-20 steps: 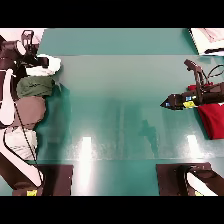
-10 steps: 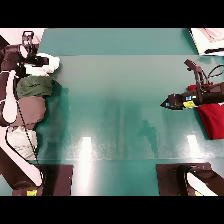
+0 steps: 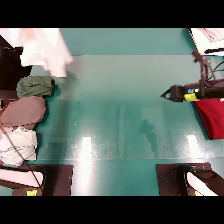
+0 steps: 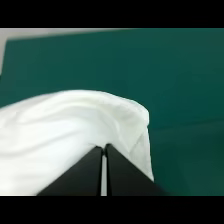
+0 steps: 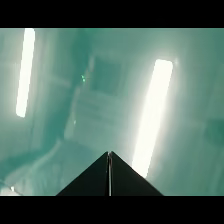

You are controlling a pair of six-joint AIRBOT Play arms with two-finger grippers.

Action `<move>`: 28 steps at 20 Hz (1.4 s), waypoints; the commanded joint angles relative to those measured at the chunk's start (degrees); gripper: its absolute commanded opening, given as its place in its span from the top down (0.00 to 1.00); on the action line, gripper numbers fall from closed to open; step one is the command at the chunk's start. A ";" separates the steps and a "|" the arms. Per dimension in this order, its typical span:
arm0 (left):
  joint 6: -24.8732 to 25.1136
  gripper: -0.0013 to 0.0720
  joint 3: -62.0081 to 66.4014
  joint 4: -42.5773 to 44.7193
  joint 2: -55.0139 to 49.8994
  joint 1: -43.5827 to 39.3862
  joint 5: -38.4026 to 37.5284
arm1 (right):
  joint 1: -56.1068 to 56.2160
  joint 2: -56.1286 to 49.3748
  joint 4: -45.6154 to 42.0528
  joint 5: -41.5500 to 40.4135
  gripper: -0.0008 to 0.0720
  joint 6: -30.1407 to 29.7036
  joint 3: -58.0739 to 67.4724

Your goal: Fold the shirts.

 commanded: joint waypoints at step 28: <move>-0.20 0.30 -41.40 -11.47 14.38 -2.86 -34.23 | -4.87 -0.13 1.88 9.33 0.97 0.00 29.20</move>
